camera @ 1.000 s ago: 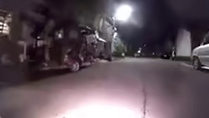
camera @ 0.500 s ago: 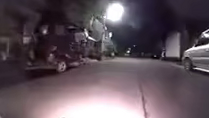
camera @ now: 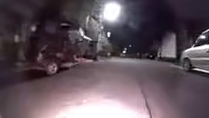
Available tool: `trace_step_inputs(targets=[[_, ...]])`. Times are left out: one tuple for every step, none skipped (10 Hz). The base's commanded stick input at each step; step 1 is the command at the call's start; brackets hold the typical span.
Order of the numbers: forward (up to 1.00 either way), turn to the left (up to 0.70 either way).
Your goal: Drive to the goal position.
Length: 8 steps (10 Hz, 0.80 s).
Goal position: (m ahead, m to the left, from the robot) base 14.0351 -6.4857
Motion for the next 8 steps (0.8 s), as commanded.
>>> trace_step_inputs(targets=[[0.7,0.0],[0.7,0.0],[0.7,0.0],[0.7,0.0],[0.7,0.0],[0.7,0.0],[0.7,0.0],[0.7,0.0]])
